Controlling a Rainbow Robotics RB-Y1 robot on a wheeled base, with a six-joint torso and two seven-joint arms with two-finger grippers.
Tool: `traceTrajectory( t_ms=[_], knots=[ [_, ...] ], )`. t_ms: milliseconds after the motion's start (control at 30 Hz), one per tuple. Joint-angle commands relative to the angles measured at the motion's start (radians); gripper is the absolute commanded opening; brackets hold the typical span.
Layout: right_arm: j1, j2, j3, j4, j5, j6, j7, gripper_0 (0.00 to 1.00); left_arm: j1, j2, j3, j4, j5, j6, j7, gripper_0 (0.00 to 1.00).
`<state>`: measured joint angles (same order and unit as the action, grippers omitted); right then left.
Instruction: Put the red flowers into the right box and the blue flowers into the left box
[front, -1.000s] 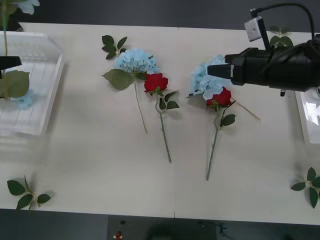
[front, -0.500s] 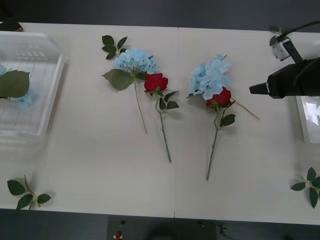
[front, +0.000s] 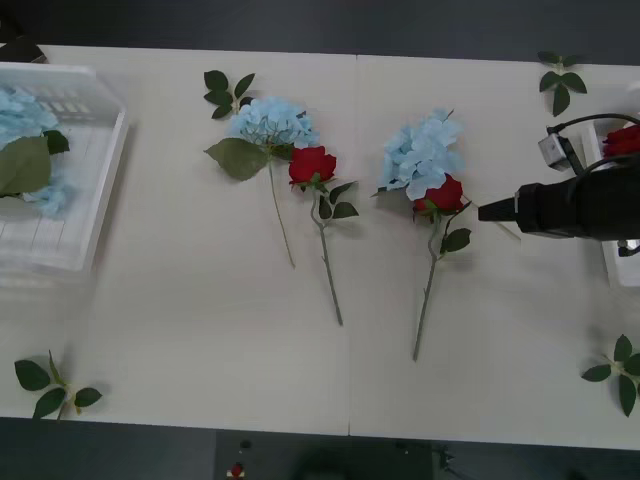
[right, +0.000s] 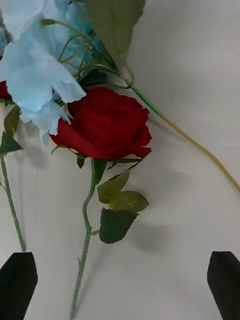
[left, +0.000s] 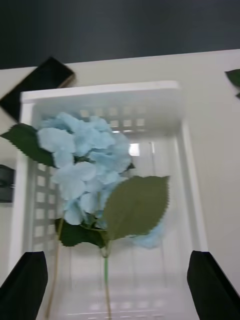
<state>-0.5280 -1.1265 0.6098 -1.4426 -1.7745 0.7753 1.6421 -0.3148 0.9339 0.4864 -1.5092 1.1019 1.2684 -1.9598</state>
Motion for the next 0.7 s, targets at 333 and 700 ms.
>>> traceTrajectory(
  t_ms=[333, 700],
  knots=[
    [-0.03, 0.133, 0.033, -0.03, 0.21, -0.062, -0.304, 1.0, -0.058, -0.153, -0.308, -0.02, 0.131, -0.096, 0.015, 0.82],
    [-0.075, 0.266, 0.033, -0.025, 0.457, -0.045, -0.496, 1.0, -0.181, -0.446, -0.491, -0.019, -0.395, -0.205, 0.233, 0.82]
  ],
)
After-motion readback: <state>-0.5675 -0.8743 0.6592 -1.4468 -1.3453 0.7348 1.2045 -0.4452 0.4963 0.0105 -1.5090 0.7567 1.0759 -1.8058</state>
